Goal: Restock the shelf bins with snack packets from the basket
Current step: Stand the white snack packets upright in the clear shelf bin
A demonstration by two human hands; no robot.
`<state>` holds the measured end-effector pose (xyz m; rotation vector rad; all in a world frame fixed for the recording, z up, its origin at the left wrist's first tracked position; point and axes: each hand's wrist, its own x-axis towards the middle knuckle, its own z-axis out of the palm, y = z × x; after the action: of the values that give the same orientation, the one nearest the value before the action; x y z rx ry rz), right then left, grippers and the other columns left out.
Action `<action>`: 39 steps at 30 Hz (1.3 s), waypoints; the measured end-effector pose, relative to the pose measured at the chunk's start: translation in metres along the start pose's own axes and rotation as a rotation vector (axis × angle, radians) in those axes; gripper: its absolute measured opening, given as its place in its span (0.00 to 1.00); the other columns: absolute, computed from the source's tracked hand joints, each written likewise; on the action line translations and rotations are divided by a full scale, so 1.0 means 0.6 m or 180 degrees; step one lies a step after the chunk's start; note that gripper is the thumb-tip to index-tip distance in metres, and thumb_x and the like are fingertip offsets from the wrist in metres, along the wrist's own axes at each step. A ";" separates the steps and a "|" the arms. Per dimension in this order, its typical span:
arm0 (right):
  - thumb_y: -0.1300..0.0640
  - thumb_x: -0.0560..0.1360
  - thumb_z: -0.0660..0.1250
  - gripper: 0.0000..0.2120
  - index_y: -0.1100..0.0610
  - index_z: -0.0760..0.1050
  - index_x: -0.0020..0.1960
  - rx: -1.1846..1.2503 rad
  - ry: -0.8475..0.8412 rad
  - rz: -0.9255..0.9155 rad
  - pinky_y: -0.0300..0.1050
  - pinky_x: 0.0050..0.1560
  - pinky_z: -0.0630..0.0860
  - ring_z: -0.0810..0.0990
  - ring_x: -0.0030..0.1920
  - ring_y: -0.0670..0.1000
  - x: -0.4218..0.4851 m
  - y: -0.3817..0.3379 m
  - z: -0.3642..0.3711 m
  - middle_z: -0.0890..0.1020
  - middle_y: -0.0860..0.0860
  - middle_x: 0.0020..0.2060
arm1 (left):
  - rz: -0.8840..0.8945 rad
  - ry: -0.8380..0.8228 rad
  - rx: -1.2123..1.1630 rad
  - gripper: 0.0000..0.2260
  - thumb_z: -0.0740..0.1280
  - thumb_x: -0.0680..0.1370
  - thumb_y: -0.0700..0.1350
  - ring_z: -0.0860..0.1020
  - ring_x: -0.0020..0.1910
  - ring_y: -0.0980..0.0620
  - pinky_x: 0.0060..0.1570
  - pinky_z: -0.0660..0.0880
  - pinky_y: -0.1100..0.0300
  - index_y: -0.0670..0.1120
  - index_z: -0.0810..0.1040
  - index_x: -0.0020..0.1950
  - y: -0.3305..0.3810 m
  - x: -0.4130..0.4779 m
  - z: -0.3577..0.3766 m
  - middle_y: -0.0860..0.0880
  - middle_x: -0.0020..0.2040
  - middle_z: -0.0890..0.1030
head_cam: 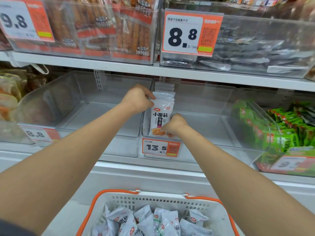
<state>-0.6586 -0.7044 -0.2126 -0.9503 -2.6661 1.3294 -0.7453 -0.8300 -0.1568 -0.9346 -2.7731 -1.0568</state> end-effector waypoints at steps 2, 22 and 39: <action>0.62 0.70 0.75 0.14 0.59 0.76 0.54 -0.0018 -0.0005 0.0003 0.50 0.46 0.83 0.83 0.41 0.53 -0.002 -0.001 0.000 0.83 0.55 0.50 | 0.0034 0.0080 0.0032 0.11 0.72 0.74 0.42 0.68 0.31 0.58 0.30 0.63 0.68 0.46 0.83 0.56 0.000 -0.004 0.002 0.55 0.34 0.69; 0.62 0.70 0.68 0.05 0.53 0.76 0.42 -0.0286 0.1226 -0.2097 0.41 0.38 0.71 0.72 0.35 0.44 -0.237 0.103 -0.002 0.77 0.45 0.35 | -0.0394 0.0334 -0.0752 0.06 0.72 0.73 0.43 0.74 0.31 0.59 0.34 0.68 0.60 0.49 0.75 0.39 0.034 -0.268 0.069 0.55 0.32 0.75; 0.54 0.72 0.73 0.18 0.60 0.77 0.59 -0.1694 -0.2130 0.0007 0.42 0.50 0.70 0.75 0.52 0.52 -0.278 0.390 0.174 0.77 0.55 0.61 | -0.0849 -0.2244 -0.0012 0.04 0.68 0.76 0.40 0.78 0.32 0.57 0.31 0.72 0.66 0.43 0.83 0.43 -0.071 -0.408 0.192 0.53 0.39 0.81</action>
<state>-0.4311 -0.7610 -0.4087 -0.5816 -3.6506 1.0919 -0.5476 -0.9125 -0.3273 -1.1399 -3.5494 -0.8787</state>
